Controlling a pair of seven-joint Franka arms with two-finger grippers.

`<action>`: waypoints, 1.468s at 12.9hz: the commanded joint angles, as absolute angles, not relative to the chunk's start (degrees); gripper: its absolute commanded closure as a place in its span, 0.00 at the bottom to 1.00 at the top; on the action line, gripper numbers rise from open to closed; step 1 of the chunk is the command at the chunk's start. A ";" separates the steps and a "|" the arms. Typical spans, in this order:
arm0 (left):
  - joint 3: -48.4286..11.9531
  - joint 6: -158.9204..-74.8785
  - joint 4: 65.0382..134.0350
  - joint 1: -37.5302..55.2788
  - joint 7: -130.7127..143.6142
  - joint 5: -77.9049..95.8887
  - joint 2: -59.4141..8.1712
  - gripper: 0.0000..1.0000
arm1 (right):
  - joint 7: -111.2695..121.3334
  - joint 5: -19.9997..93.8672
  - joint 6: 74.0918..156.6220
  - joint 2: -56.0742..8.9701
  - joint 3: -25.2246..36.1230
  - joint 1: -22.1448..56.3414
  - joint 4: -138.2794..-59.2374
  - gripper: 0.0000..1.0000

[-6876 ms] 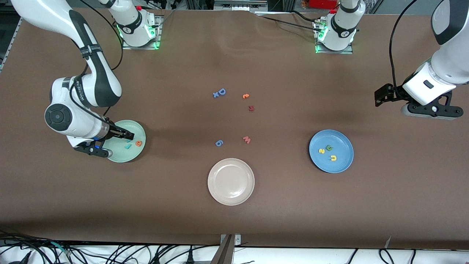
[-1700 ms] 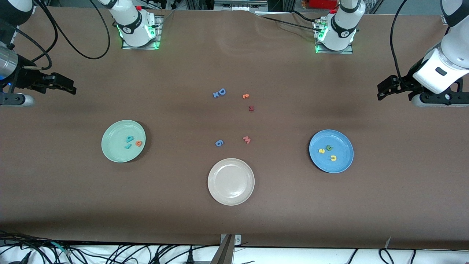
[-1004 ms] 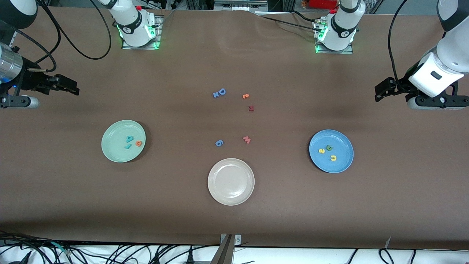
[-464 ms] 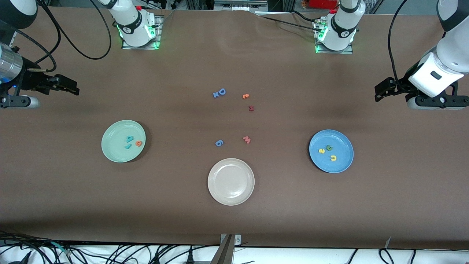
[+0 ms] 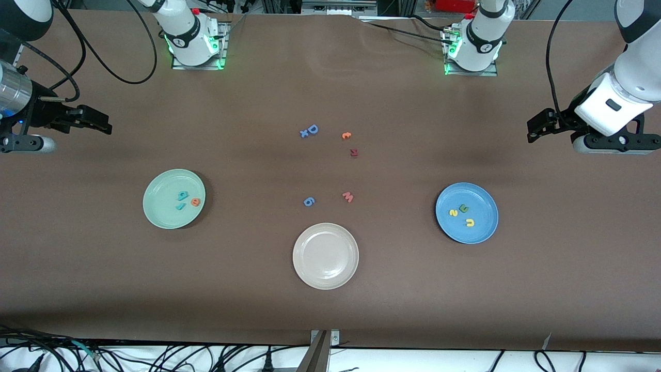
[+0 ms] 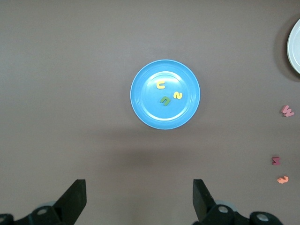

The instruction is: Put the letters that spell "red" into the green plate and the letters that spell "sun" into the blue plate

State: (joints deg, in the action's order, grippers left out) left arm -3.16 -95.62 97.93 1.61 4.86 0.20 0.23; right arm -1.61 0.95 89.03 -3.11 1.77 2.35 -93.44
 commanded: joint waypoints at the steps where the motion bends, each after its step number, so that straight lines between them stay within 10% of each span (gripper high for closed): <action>1: -3.34 -94.92 97.47 1.23 3.60 1.32 0.53 0.00 | -1.49 1.23 88.86 -2.72 1.49 2.02 -93.60 0.00; 19: -3.34 -94.75 98.09 1.23 3.25 1.41 -0.70 0.00 | -1.49 1.41 89.12 -2.81 1.49 1.93 -93.60 0.00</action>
